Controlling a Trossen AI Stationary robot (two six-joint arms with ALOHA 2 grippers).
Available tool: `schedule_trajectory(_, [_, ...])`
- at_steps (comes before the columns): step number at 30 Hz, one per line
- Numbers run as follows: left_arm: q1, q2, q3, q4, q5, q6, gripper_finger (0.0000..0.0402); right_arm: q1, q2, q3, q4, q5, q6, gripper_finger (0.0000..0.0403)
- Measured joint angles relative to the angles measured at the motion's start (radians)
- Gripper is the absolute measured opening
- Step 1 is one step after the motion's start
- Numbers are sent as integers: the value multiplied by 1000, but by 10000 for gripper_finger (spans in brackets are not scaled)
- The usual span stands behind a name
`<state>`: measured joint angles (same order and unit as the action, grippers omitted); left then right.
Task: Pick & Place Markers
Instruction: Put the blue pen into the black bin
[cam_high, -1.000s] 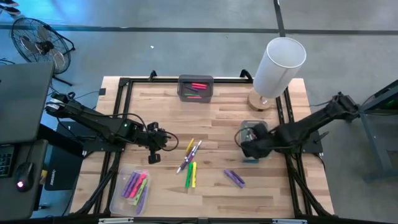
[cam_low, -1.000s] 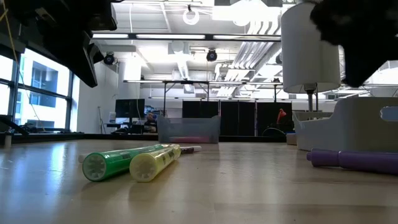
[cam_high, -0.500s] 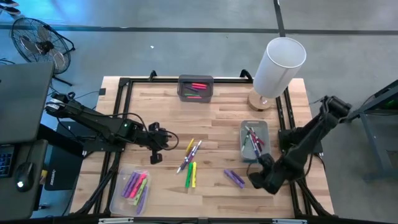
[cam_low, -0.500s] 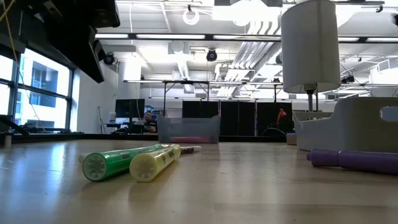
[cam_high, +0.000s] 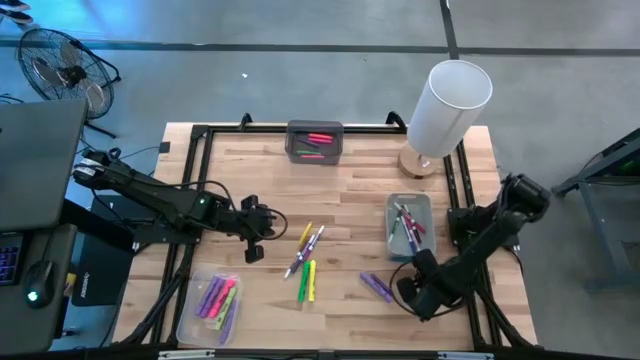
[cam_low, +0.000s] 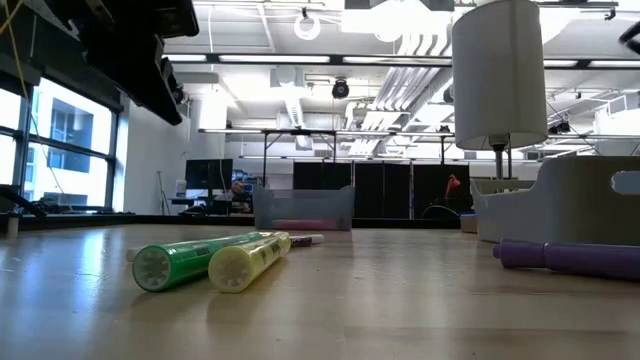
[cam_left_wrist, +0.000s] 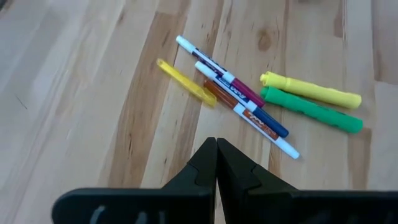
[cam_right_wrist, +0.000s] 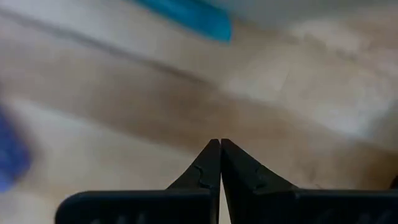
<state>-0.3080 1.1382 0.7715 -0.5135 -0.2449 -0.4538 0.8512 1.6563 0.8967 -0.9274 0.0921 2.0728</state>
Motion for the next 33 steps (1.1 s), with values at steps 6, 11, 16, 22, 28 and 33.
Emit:
schedule_trajectory(6, [0,0,0,-1,-1,-7,0,-9,67,3,-23,53,-16,0])
schedule_trajectory(11, [0,0,0,-3,-1,-24,0,3,115,12,-35,75,-12,0])
schedule_trajectory(16, [0,0,0,-3,4,-26,0,14,133,68,-111,117,-43,0])
schedule_trajectory(22, [0,0,0,-3,2,-25,0,11,136,85,-169,182,-77,0])
schedule_trajectory(28, [0,0,0,-3,2,-30,0,8,135,85,-151,258,-128,0])
schedule_trajectory(33, [0,0,0,-2,4,-37,0,-15,135,86,-104,331,-203,0])
